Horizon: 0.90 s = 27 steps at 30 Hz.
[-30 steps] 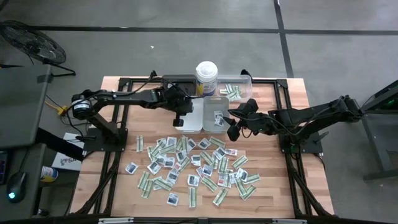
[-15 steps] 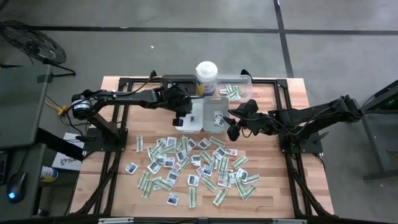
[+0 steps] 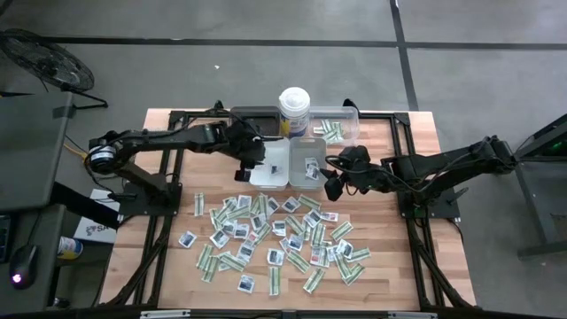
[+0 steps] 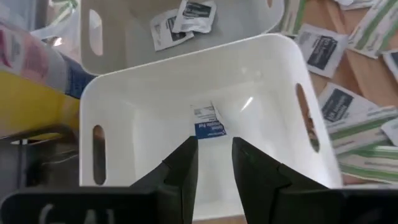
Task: Pick & Place First Aid Supplies
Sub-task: Put the alcohol wipe into the white bin
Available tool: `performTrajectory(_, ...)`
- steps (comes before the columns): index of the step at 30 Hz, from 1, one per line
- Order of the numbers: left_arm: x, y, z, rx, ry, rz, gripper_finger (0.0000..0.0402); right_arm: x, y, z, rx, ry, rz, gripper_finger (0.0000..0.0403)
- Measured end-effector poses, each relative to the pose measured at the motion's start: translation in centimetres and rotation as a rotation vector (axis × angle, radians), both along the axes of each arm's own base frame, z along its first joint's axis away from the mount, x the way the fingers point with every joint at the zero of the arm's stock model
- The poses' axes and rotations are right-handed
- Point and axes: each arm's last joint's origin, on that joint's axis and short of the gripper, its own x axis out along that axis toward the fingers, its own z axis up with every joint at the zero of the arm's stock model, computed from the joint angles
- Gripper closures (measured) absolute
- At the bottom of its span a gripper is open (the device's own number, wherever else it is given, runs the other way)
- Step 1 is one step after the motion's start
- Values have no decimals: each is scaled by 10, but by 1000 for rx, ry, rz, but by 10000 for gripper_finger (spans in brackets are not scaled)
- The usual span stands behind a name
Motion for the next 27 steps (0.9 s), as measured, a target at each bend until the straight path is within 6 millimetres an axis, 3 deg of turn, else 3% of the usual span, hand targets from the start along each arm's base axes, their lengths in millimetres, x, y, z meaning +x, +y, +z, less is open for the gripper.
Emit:
performTrajectory(7,-34,-19,20,-66,79,23,307,-1,0,-2,3,28,24,219)
performTrajectory(16,-83,-69,49,-101,137,101,307,0,3,-3,-8,72,142,219)
performTrajectory(27,-124,-120,55,-115,195,285,307,0,4,-3,-31,103,229,219)
